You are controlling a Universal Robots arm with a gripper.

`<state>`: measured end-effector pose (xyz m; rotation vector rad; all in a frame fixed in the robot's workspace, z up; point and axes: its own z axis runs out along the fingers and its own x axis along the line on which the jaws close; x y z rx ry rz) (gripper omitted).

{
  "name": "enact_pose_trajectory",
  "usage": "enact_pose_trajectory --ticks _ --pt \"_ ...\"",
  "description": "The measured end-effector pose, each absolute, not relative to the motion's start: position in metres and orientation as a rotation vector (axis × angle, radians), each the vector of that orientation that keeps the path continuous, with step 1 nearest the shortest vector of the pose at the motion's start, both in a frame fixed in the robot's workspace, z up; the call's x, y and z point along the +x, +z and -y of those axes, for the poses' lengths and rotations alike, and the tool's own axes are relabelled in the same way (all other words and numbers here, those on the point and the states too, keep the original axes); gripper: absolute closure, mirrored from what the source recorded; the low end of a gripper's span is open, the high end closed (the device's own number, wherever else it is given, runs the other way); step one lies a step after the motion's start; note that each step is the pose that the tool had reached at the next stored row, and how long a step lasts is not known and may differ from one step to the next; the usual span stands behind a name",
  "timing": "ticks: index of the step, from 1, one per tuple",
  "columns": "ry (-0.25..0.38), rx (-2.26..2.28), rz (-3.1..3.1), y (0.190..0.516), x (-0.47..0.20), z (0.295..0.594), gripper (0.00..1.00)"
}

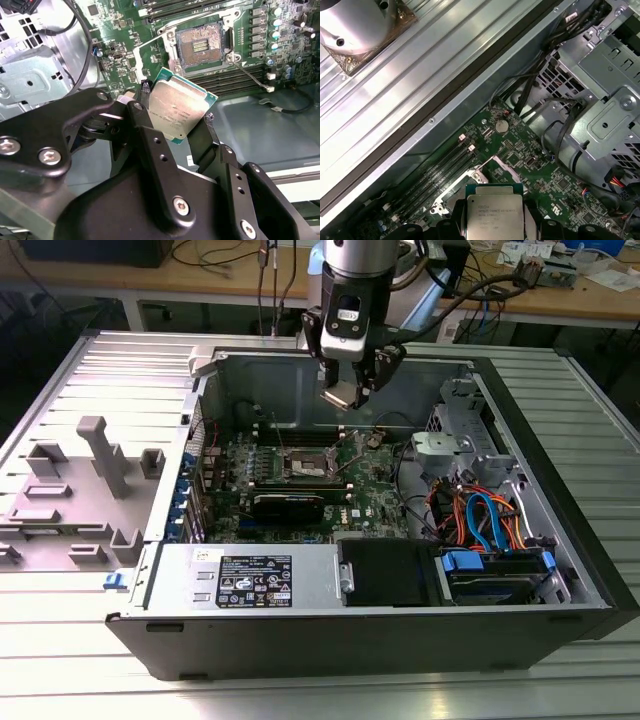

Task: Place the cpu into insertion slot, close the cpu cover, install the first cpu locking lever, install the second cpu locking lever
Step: 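Place the cpu into insertion slot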

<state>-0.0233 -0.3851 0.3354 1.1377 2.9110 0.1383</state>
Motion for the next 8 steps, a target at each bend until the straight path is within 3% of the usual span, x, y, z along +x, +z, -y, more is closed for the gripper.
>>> enact_pose_trajectory --ticks 8 --pt "0.129 1.218 -2.893 0.3281 -0.0268 0.3851 0.45"
